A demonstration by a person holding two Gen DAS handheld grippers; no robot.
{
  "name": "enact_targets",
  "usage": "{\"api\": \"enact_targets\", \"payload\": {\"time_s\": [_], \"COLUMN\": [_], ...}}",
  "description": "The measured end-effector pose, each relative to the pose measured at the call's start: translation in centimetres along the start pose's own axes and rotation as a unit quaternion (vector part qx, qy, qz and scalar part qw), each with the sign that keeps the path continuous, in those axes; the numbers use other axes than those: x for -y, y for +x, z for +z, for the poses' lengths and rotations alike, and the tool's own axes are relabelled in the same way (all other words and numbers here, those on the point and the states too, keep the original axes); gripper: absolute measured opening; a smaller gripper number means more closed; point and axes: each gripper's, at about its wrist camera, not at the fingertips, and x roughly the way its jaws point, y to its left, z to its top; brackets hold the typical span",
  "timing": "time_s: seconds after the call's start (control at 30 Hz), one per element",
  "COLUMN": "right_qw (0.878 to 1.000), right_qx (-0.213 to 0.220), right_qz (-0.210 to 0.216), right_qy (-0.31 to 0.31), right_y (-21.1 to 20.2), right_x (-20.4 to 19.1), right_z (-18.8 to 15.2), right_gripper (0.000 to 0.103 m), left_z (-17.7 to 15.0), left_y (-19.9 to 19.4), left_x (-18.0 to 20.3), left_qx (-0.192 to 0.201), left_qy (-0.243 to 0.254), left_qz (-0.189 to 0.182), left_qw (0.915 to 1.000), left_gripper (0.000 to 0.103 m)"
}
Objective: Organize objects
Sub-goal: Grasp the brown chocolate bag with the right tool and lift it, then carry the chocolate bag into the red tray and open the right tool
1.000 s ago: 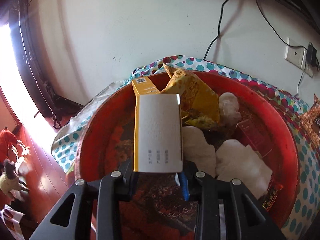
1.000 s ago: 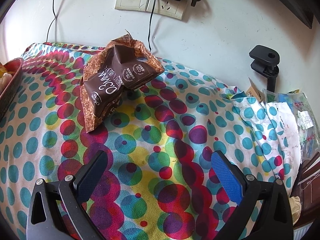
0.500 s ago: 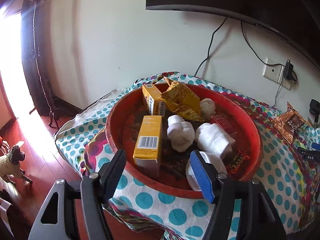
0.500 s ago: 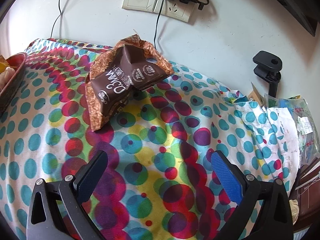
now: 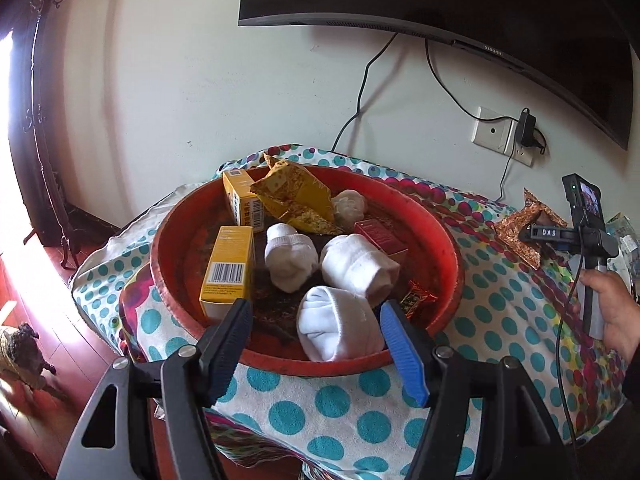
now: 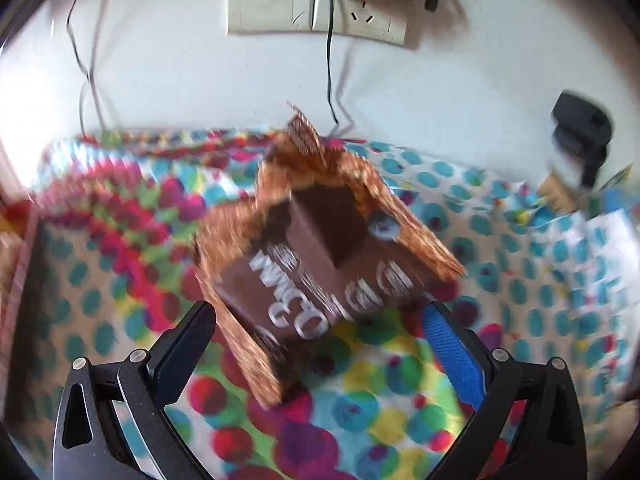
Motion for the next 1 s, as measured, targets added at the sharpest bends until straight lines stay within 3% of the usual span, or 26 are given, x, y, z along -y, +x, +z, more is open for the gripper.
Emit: {"api": "enact_targets", "payload": {"time_s": [0.07,0.13,0.17,0.43,0.6,0.8,1.0], "right_qw": [1.000,1.000,0.999,1.000,0.999,0.995,0.984], "right_qx": [0.003,-0.002,-0.002,0.016,0.034,0.071,0.093], "right_qz": [0.011,0.016,0.026,0.020,0.028,0.045,0.095], "right_qy": [0.017,0.019,0.022,0.013,0.000,-0.060,-0.116], "right_y": [0.5,1.2,1.4,0.4,-2.0,-6.0,-9.4], "right_x": [0.3,0.2,0.2,-0.3,-1.7,-6.3,-13.0], "right_z": [0.5,0.7,0.8,0.8,1.2,1.8,1.8], "right_gripper": [0.103,0.087,0.068,0.051,0.033,0.031,0.031], "left_z": [-0.2,-0.5,-0.5,-0.7,-0.5,-0.4,-0.1], "left_y": [0.4,0.8,0.9,0.8,0.1,-0.6,-0.8], "left_x": [0.1,0.1,0.1,0.8,1.3,1.2,0.5], "left_qx": [-0.005,-0.010,-0.012,-0.007,0.003,0.013,0.015], "left_qy": [0.001,0.002,0.002,0.013,0.025,0.022,0.007], "left_qz": [-0.001,-0.003,-0.004,0.006,0.028,0.046,0.051], "left_qw": [1.0000,0.9999,0.9999,0.9999,0.9993,0.9986,0.9986], "left_gripper": [0.068,0.068,0.068,0.068,0.068,0.068,0.068]}}
